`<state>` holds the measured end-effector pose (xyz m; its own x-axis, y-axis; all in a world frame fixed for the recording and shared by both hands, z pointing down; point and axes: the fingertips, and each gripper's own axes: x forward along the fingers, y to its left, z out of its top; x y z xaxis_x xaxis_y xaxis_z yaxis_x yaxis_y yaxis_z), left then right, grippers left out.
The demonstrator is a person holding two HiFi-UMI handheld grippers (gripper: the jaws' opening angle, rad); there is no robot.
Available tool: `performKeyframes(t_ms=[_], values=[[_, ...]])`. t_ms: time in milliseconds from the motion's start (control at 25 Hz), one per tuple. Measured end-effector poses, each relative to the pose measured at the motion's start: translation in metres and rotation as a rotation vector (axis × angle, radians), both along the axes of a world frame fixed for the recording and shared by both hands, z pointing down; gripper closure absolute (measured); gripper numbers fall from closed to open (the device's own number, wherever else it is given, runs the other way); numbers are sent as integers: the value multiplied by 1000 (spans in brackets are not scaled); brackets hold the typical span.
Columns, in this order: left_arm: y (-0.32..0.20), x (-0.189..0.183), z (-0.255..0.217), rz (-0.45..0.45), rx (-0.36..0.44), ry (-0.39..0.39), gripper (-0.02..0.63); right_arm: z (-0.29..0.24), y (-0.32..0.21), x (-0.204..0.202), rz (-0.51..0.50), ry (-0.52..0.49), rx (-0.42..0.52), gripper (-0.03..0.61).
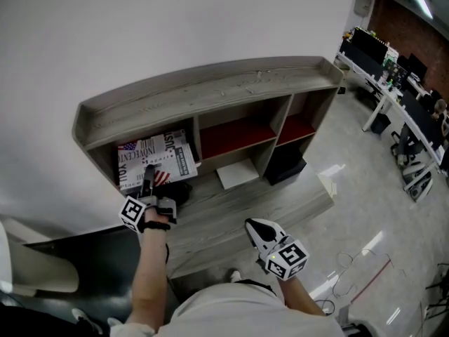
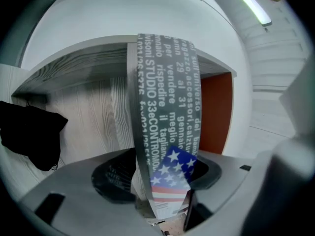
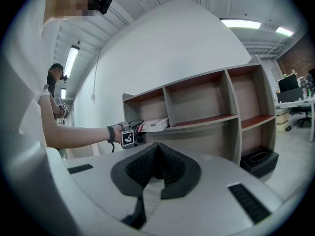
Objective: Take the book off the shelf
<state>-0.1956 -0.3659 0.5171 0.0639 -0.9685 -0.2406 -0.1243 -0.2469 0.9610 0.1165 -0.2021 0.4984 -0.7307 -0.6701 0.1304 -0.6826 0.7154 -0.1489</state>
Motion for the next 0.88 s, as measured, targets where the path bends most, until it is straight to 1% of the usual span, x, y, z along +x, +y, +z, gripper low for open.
performKeyframes(t_ms=[120,240,360,400,440,600,720,800,880], values=[[7,1,2,13,7,4,338,1,6,1,-1,1,-9,557],[14,4,3,28,18,0,375,3,12,2,3,1,-18,557],[23,7,5,44,61,1,395,7,16,3,0,4,-28,557],[27,8,6,49,81,-6,411,8,18,3,-2,6,-31,557],[30,9,6,54,100,-15,443,10,19,4,-3,7,-35,557],[40,11,9,59,150,-24,443,14,23,4,-2,12,-46,557],[43,11,10,64,181,-8,443,16,24,2,-3,16,-49,557],[42,12,9,67,188,-9,443,16,25,1,-4,15,-49,557],[40,6,8,48,188,-17,443,15,25,0,-7,12,-46,557]])
